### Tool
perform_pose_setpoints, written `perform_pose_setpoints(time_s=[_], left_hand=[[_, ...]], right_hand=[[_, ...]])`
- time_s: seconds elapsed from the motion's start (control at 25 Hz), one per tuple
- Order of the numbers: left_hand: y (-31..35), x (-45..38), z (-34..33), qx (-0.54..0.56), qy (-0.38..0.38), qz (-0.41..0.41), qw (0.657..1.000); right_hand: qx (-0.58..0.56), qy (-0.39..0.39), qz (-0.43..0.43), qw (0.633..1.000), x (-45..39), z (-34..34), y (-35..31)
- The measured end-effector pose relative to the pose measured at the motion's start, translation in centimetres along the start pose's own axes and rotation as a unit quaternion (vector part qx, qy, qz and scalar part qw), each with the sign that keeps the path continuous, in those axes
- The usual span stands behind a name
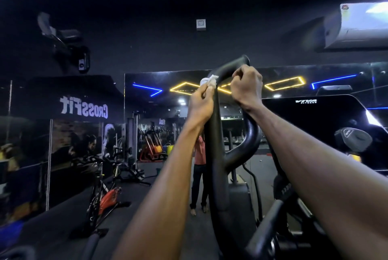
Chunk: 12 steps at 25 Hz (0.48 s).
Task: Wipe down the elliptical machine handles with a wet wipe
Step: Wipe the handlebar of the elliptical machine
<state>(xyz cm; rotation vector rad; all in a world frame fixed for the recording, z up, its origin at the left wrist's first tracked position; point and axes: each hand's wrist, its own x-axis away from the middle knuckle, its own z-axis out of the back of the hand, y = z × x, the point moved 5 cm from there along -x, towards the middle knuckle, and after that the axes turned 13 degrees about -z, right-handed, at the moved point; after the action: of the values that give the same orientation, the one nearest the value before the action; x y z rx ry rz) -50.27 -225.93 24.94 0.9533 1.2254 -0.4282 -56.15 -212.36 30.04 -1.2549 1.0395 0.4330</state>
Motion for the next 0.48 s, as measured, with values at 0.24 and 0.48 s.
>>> perform_pose_setpoints(time_s=[0.24, 0.48], left_hand=[[2.0, 2.3, 0.0, -0.131, -0.017, -0.032, 0.991], [2.2, 4.8, -0.7, -0.093, -0.057, -0.006, 0.994]], right_hand=[[0.015, -0.008, 0.022, 1.0, 1.0, 0.4, 0.4], [0.036, -0.007, 0.027, 0.999, 1.3, 0.5, 0.6]])
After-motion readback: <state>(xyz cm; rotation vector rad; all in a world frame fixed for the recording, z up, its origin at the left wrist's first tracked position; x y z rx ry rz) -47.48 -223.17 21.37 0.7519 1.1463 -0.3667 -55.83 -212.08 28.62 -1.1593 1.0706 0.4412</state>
